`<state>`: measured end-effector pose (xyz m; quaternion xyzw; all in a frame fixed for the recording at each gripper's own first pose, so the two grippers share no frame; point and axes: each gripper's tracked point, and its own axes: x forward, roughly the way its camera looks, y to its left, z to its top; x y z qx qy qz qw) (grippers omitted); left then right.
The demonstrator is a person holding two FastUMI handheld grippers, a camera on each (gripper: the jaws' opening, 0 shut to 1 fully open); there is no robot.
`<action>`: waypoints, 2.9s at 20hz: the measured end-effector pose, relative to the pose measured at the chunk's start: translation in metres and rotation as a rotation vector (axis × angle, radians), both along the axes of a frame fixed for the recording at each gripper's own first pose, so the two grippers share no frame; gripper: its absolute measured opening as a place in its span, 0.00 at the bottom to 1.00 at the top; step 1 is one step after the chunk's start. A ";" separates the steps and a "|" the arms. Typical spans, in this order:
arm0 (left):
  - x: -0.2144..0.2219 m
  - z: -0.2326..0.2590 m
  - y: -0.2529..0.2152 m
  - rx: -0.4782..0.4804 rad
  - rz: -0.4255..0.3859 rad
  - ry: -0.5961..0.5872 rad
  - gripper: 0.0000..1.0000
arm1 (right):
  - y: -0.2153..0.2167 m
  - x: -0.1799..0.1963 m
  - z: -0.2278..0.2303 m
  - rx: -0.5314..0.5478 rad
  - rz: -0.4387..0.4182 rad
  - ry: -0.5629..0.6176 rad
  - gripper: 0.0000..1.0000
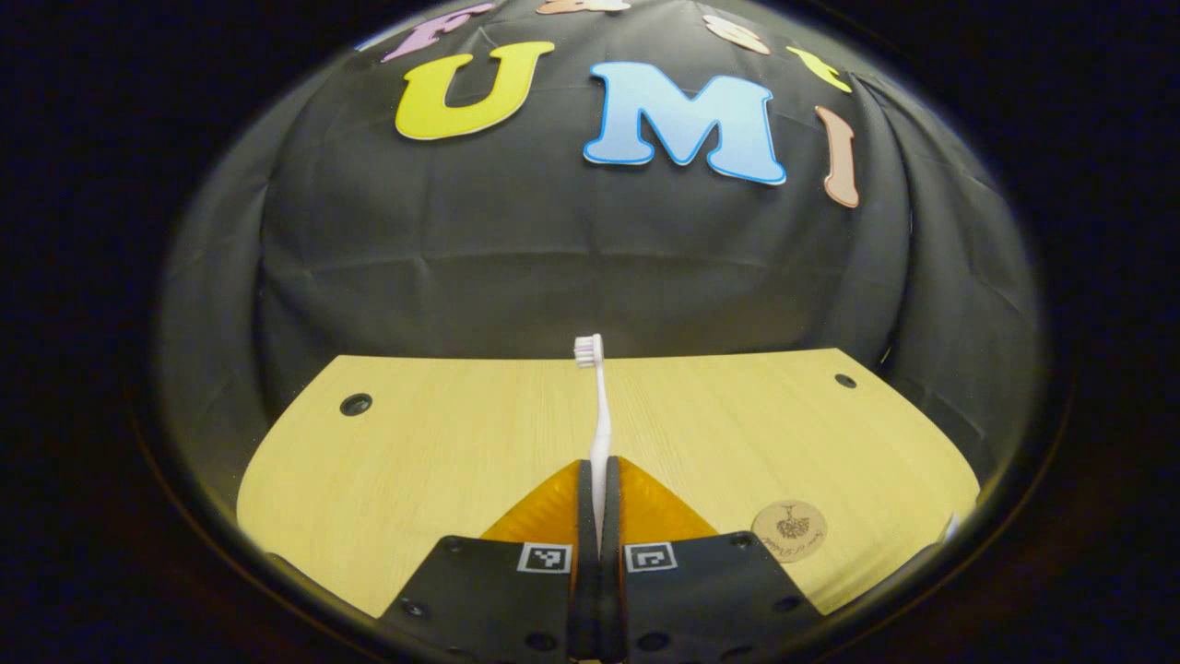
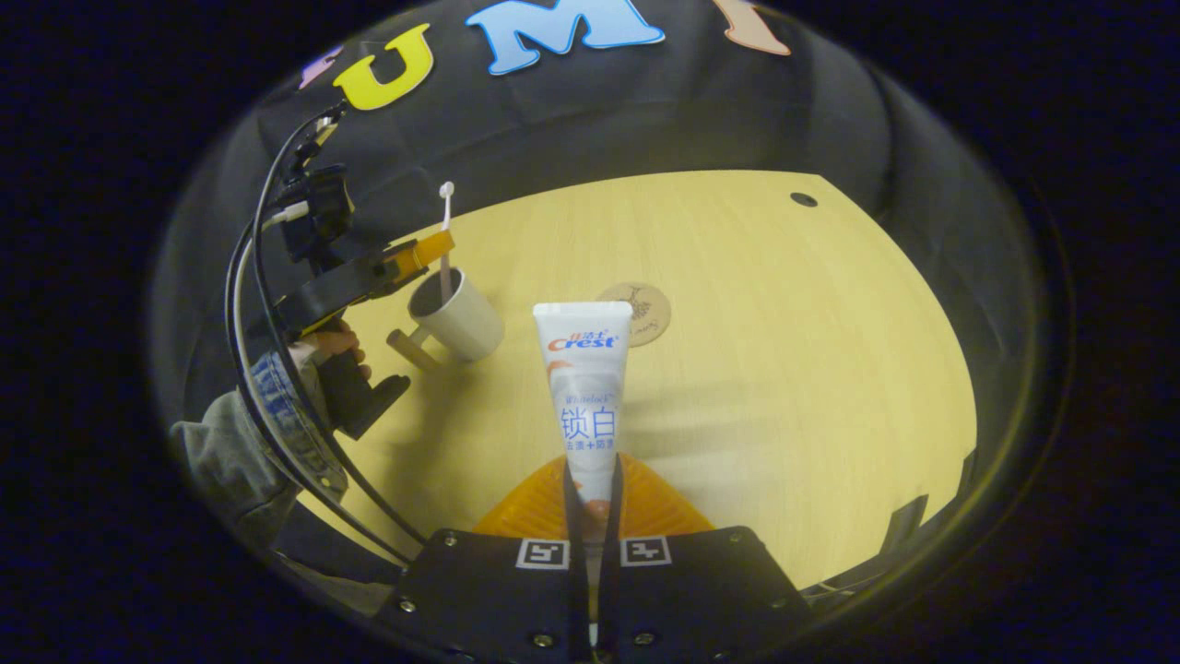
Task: Put the toothbrush and toothpaste on the desktop into the cup, then pick up the cup and place it on the coaster on the desktop.
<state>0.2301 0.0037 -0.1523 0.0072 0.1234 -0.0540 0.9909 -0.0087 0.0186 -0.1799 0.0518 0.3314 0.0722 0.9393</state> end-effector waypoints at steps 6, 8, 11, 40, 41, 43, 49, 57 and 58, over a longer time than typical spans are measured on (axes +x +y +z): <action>-0.017 -0.015 0.004 0.035 0.025 0.011 0.10 | 0.009 -0.005 -0.004 -0.016 0.026 0.014 0.06; -0.027 -0.015 0.000 0.031 0.012 0.020 0.12 | 0.011 -0.004 -0.002 -0.018 0.032 0.006 0.06; -0.041 -0.013 0.003 0.032 0.018 0.023 0.12 | 0.017 0.001 0.007 -0.025 0.044 -0.018 0.06; -0.236 -0.043 0.178 0.073 0.192 0.193 0.12 | 0.168 0.173 0.105 0.269 0.064 -0.244 0.05; -0.246 -0.043 0.184 0.072 0.206 0.198 0.12 | 0.171 0.179 0.107 0.275 0.061 -0.254 0.05; -0.264 -0.043 0.194 0.074 0.233 0.205 0.12 | 0.178 0.191 0.111 0.295 0.058 -0.280 0.05; -0.286 -0.052 0.224 0.079 0.295 0.230 0.12 | 0.190 0.217 0.094 0.221 0.071 -0.343 0.05; -0.298 -0.061 0.224 0.086 0.298 0.262 0.12 | 0.197 0.209 0.082 0.146 0.101 -0.456 0.15; -0.296 -0.060 0.222 0.088 0.291 0.260 0.12 | 0.198 0.207 0.079 0.158 0.099 -0.453 0.17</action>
